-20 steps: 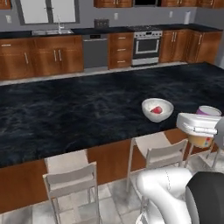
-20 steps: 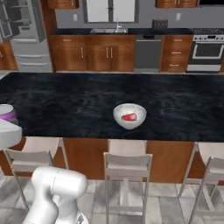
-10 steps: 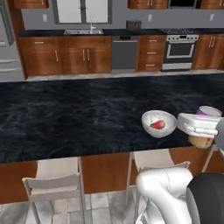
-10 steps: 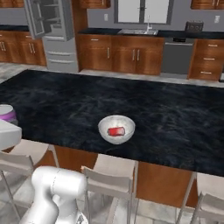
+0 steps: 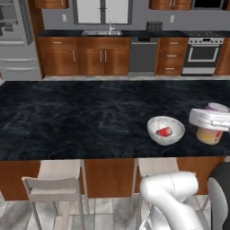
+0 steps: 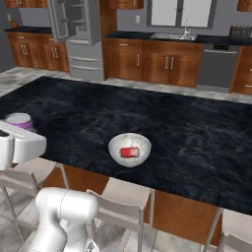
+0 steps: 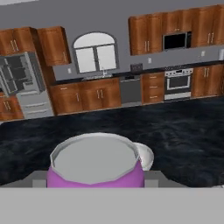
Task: Open the fridge, grab two sodas, and place both sodas inside the bowl with ice on the dining counter.
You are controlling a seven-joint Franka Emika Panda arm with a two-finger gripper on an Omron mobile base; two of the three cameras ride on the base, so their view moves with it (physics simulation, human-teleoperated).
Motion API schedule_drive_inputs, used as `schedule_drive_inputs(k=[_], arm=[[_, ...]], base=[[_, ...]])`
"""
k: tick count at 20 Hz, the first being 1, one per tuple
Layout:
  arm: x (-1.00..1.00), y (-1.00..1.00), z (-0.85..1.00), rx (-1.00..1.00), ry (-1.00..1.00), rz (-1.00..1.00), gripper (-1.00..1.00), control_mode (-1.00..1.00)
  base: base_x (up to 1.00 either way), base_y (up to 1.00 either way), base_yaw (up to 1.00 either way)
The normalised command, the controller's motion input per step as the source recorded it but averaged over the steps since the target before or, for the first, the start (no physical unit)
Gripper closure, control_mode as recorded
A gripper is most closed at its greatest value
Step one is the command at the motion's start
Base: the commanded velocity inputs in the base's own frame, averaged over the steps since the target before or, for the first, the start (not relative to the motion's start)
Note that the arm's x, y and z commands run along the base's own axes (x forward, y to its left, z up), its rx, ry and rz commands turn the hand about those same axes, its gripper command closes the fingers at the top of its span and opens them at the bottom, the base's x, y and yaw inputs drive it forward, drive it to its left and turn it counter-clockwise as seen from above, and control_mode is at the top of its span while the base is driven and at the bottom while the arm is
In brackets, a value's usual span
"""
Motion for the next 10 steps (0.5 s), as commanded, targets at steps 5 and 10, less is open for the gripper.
schedule_drive_inputs(k=[5, 10], arm=[[0.99, -0.55, -0.02, 0.15, 0.14, 0.26, 1.0, -1.0], [1.0, -0.29, -0.17, 0.07, 0.35, 0.19, 1.0, -1.0]], base=[[0.0, 0.0, 0.0], [0.0, 0.0, 0.0]])
